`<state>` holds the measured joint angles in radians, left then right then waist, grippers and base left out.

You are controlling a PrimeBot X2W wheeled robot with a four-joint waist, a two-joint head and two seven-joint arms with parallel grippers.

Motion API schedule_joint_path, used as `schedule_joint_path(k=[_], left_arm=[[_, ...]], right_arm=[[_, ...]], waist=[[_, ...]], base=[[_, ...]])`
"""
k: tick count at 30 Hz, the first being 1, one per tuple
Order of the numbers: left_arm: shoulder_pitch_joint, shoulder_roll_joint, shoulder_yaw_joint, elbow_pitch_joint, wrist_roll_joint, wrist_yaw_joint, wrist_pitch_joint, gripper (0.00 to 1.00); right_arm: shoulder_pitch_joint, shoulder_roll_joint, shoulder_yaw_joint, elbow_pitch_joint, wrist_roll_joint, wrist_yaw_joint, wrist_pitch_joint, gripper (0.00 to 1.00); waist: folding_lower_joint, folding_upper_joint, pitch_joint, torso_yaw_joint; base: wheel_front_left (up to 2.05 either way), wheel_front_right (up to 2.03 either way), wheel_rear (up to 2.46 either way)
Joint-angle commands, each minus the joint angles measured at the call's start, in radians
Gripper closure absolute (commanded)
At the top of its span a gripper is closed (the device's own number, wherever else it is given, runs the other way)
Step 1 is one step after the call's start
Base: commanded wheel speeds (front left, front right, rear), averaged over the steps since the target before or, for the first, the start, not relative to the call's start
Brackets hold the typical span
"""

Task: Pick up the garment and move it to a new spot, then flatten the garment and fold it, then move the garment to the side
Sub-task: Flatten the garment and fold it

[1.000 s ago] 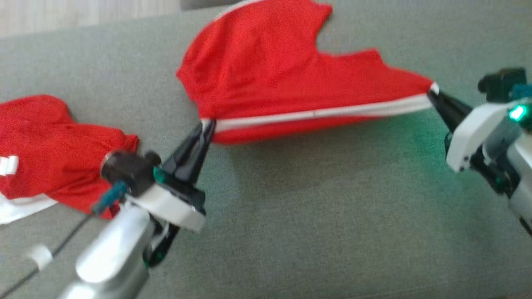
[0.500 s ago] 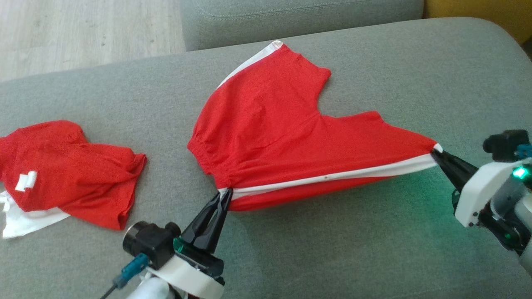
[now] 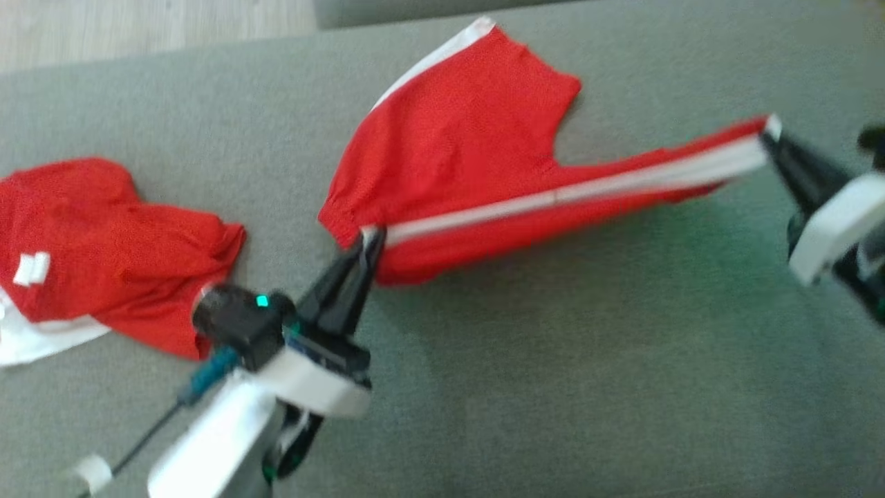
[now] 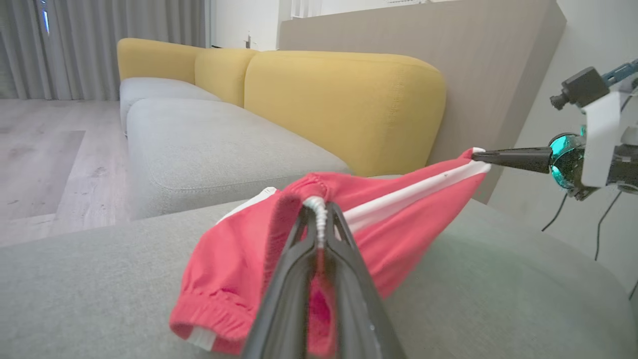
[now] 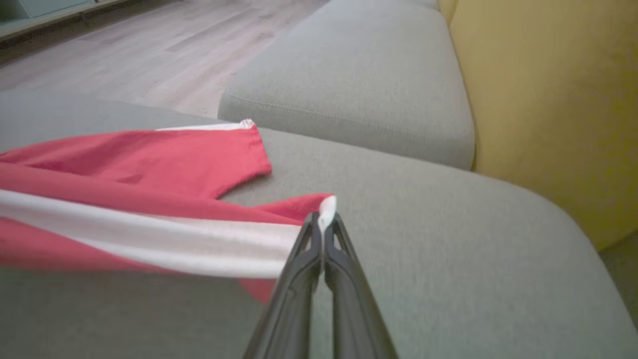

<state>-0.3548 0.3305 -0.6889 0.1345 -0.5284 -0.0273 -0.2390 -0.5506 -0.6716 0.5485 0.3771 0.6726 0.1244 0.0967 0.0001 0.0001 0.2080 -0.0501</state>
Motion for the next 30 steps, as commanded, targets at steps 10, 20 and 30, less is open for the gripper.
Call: schedule_joint_path(k=[10,20,30], left_arm=[[-0.215,-0.041,0.084,0.100,-0.002,-0.021,-0.012,1.00],[-0.388,-0.149,0.064,0.274,0.004,-0.053,-0.017,1.00],[-0.513,-0.249,0.051,0.439,0.006,-0.074,-0.022,1.00]], right_arm=[[-0.253,0.009,-0.008,0.022,-0.114,0.006,0.090,1.00],[-0.528,0.009,0.129,0.166,-0.168,0.006,0.102,1.00],[-0.705,0.018,0.259,0.364,-0.212,0.006,0.029,0.00]], waist=[[-0.0001,-0.0001,0.159,0.121],[-0.0001,-0.0001,0.280,0.243],[-0.0001,-0.0001,0.348,0.321]], base=[[0.00,0.00,0.00],[0.00,0.00,0.00],[0.00,0.00,0.00]])
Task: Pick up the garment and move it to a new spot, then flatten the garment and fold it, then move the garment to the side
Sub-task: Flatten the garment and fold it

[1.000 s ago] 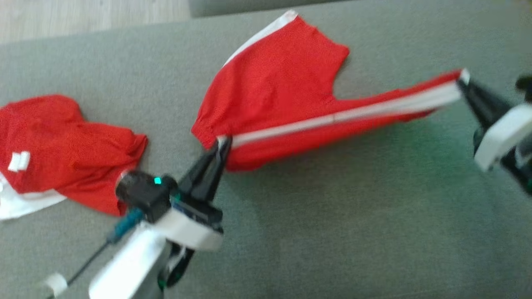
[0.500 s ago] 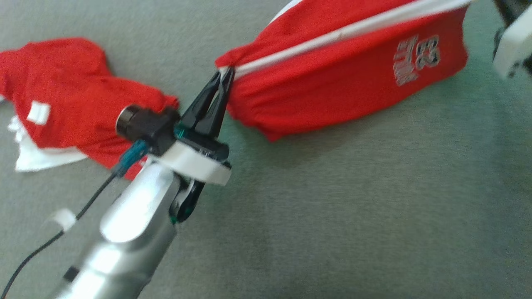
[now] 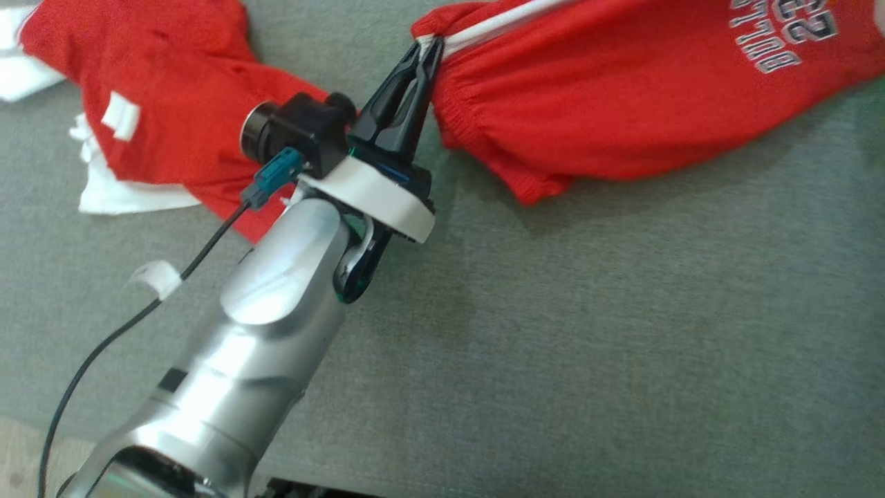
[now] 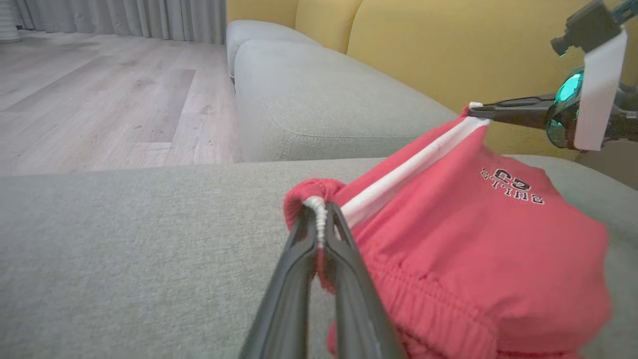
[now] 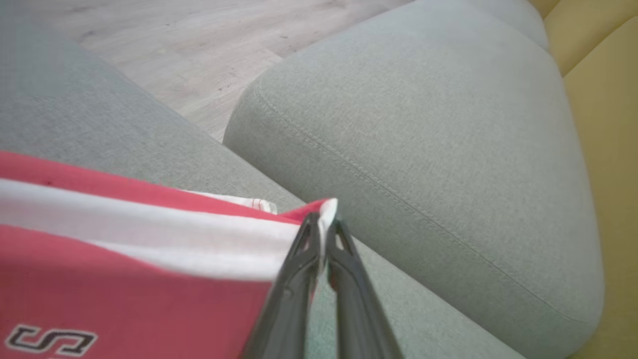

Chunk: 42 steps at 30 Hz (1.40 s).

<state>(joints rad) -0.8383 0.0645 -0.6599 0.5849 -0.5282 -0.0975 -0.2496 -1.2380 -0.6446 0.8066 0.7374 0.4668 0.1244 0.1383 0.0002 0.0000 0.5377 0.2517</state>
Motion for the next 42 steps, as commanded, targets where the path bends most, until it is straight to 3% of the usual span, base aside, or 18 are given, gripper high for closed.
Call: schedule_joint_path(k=[1,2,3,5,6,7,15,23,28,34,42], left_arm=[[-0.036,0.012,0.023,-0.002,0.007,-0.005,-0.012,1.00],[-0.040,0.008,0.025,0.006,0.009,-0.005,-0.012,1.00],[-0.041,0.005,0.029,0.013,0.011,-0.006,-0.012,0.92],[-0.039,0.000,0.037,0.024,0.018,-0.006,-0.012,0.21],[-0.037,-0.001,0.041,0.030,0.022,-0.006,-0.012,0.14],[-0.033,-0.003,0.047,0.035,0.027,-0.005,-0.012,0.00],[0.005,0.000,0.122,0.030,0.061,0.011,-0.012,0.00],[0.119,0.012,0.272,-0.127,0.112,0.038,-0.012,0.00],[0.251,0.013,0.365,-0.252,0.155,0.049,-0.012,0.00],[0.427,0.003,0.432,-0.347,0.189,0.050,-0.012,0.00],[0.610,-0.009,0.469,-0.362,0.232,0.051,-0.012,0.00]], right_arm=[[-0.027,-0.002,0.008,0.027,-0.007,0.006,-0.021,0.00],[-0.037,0.006,0.010,0.051,-0.007,0.006,-0.032,0.00],[-0.045,0.014,0.011,0.073,-0.007,0.006,-0.046,0.00],[-0.056,0.033,0.012,0.113,-0.009,0.006,-0.079,0.00],[-0.060,0.041,0.012,0.131,-0.009,0.006,-0.096,0.00],[-0.062,0.049,0.011,0.150,-0.009,0.006,-0.112,0.00],[-0.057,0.098,-0.021,0.238,0.032,0.006,-0.240,0.00],[0.026,0.143,-0.082,0.243,0.106,0.006,-0.376,0.00],[0.145,0.177,-0.158,0.170,0.142,0.006,-0.398,0.00],[0.357,0.226,-0.340,0.004,0.107,0.006,-0.400,0.00],[0.735,0.388,-0.584,-0.168,-0.045,0.006,-0.400,0.00]], waist=[[-0.0002,0.0000,0.020,0.021],[-0.0002,0.0000,0.021,0.021],[-0.0002,0.0000,0.021,0.021],[-0.0002,0.0000,0.013,0.015],[-0.0002,0.0000,0.008,0.010],[-0.0002,0.0000,0.001,0.004],[-0.0002,0.0000,-0.072,-0.044],[-0.0002,0.0000,-0.195,-0.100],[-0.0002,0.0000,-0.280,-0.142],[-0.0002,0.0000,-0.366,-0.189],[-0.0002,0.0000,-0.428,-0.219]], base=[[0.00,0.00,0.00],[0.00,0.00,0.00],[0.00,0.00,0.00],[0.00,0.00,0.00],[0.00,0.00,0.00],[0.00,0.00,0.00],[0.00,0.00,0.00],[0.00,0.00,0.00],[0.00,0.00,0.00],[0.00,0.00,0.00],[0.00,0.00,0.00]])
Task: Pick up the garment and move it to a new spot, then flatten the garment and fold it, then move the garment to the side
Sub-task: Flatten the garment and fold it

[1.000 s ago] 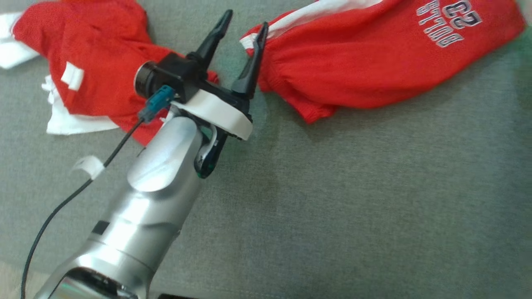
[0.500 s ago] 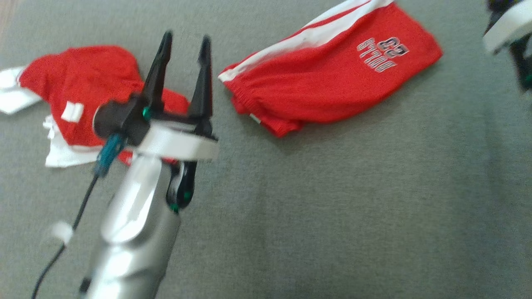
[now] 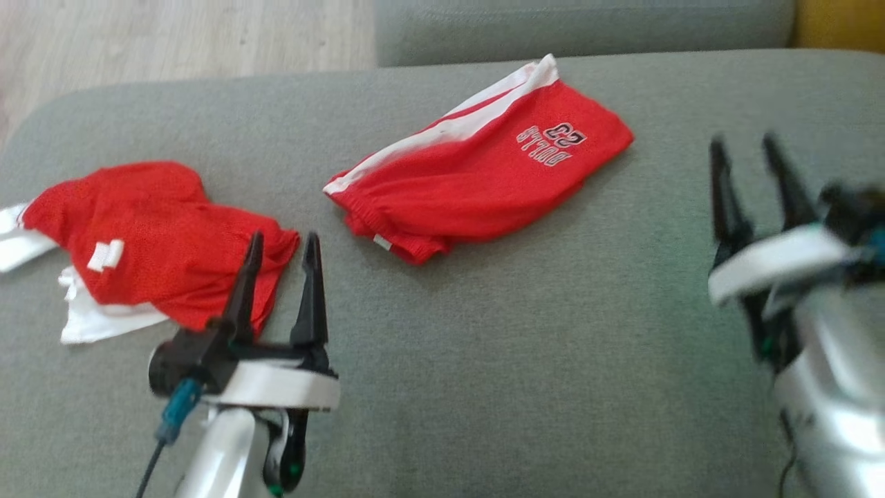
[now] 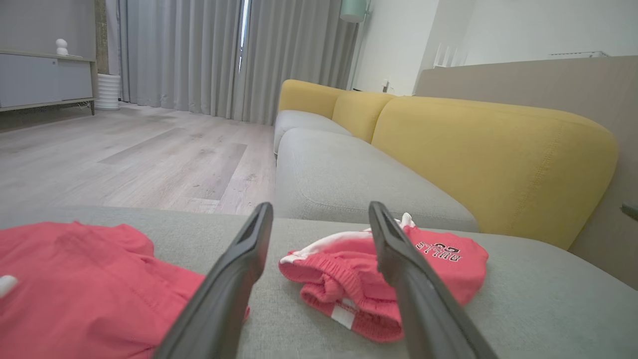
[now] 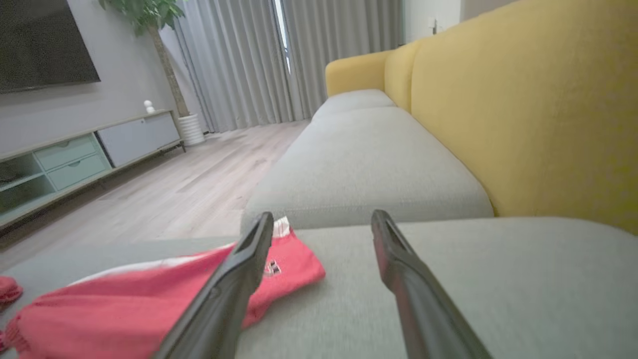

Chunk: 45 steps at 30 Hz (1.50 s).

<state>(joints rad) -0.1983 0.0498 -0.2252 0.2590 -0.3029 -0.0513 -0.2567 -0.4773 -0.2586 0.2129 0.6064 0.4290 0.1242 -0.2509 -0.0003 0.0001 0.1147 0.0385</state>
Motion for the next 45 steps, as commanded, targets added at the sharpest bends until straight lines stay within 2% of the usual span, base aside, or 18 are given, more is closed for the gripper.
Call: schedule_joint_path(k=[1,8,17,24,32,38,45], left_arm=[[-0.019,0.005,0.038,-0.041,0.010,0.005,-0.005,0.00],[-0.005,0.002,0.036,-0.061,0.019,-0.008,-0.005,0.00],[-0.052,0.001,-0.021,-0.070,-0.001,-0.014,-0.005,0.00],[-0.115,0.001,-0.097,-0.073,-0.040,-0.003,-0.005,0.00],[-0.162,0.001,-0.183,-0.086,-0.088,0.024,-0.005,0.00],[-0.180,0.001,-0.213,-0.095,-0.113,0.042,-0.005,0.00],[-0.186,0.001,-0.220,-0.102,-0.124,0.054,-0.005,0.00]], right_arm=[[0.002,0.019,-0.012,-0.049,-0.023,0.007,-0.011,0.00],[0.082,0.086,-0.109,-0.147,-0.115,0.007,0.043,0.00],[0.023,0.127,-0.194,-0.184,-0.142,0.007,0.167,0.00],[-0.142,0.158,-0.347,-0.025,-0.117,0.007,0.294,0.00],[-0.316,0.091,-0.498,0.240,-0.273,0.007,0.337,0.00],[-0.392,0.059,-0.530,0.385,-0.399,0.007,0.347,0.00],[-0.434,0.068,-0.492,0.481,-0.451,0.007,0.344,0.00]], waist=[[0.0003,-0.0001,-0.006,-0.007],[0.0003,-0.0001,0.020,0.011],[0.0003,-0.0001,0.117,0.085],[0.0003,-0.0001,0.211,0.187],[0.0003,-0.0001,0.273,0.291],[0.0003,-0.0001,0.296,0.327],[0.0003,-0.0001,0.308,0.329]], base=[[0.00,0.00,0.00],[0.00,0.00,0.00],[0.00,0.00,0.00],[0.00,0.00,0.00],[0.00,0.00,0.00],[0.00,0.00,0.00],[0.00,0.00,0.00]])
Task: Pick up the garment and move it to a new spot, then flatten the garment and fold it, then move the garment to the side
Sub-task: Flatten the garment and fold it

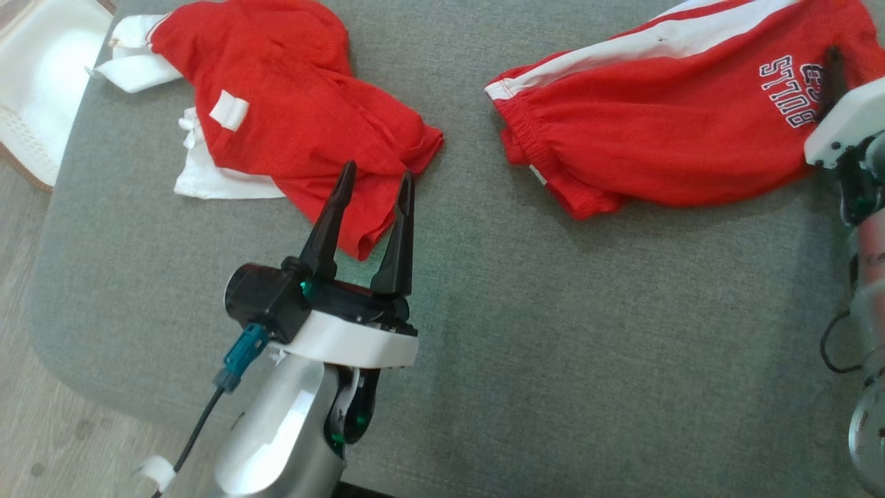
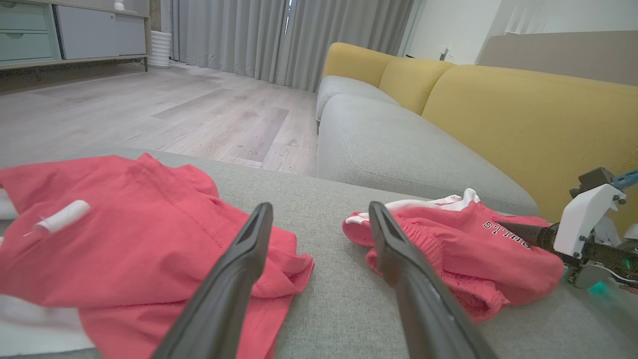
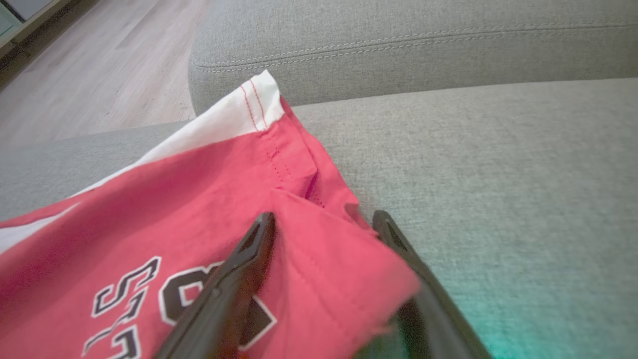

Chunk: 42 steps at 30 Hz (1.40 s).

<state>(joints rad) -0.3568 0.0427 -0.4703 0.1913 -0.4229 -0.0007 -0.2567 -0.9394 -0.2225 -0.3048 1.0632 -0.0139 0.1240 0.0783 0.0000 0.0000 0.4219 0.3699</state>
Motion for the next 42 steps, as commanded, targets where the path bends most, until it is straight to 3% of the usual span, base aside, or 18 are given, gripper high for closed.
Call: schedule_joint_path(k=[1,2,12,17,28,34,42], left_arm=[[-0.029,0.008,0.025,-0.034,-0.005,0.005,-0.005,0.00],[-0.030,0.008,0.025,-0.034,-0.005,0.006,-0.005,0.00],[-0.030,0.008,0.049,-0.023,0.018,-0.002,-0.005,0.00],[-0.011,0.008,0.069,-0.025,0.037,-0.011,-0.005,0.00],[0.028,0.008,0.081,-0.041,0.083,-0.044,-0.005,0.00],[0.041,0.008,0.073,-0.046,0.091,-0.048,-0.005,0.00],[0.041,0.008,0.078,-0.037,0.104,-0.057,-0.005,0.00]], right_arm=[[0.022,0.034,0.033,0.035,-0.011,0.007,0.014,0.67],[0.018,0.035,0.043,0.044,-0.014,0.007,0.011,1.00],[-0.014,0.026,0.089,0.073,0.039,0.007,-0.090,1.00],[0.007,0.021,0.113,0.063,0.103,0.007,-0.153,1.00],[0.155,-0.003,0.174,-0.081,0.282,0.007,-0.243,1.00],[0.248,-0.013,0.144,-0.172,0.332,0.007,-0.280,1.00],[0.270,0.005,0.105,-0.237,0.316,0.007,-0.296,1.00]], waist=[[0.0000,0.0000,0.002,-0.004],[0.0000,0.0000,0.002,-0.007],[0.0000,0.0000,-0.029,-0.070],[0.0000,0.0000,-0.073,-0.133],[0.0000,0.0000,-0.158,-0.266],[0.0000,0.0000,-0.176,-0.294],[0.0000,0.0000,-0.165,-0.286]], base=[[0.00,0.00,0.00],[0.00,0.00,0.00],[0.00,0.00,0.00],[0.00,0.00,0.00],[0.00,0.00,0.00],[0.00,0.00,0.00],[0.00,0.00,0.00]])
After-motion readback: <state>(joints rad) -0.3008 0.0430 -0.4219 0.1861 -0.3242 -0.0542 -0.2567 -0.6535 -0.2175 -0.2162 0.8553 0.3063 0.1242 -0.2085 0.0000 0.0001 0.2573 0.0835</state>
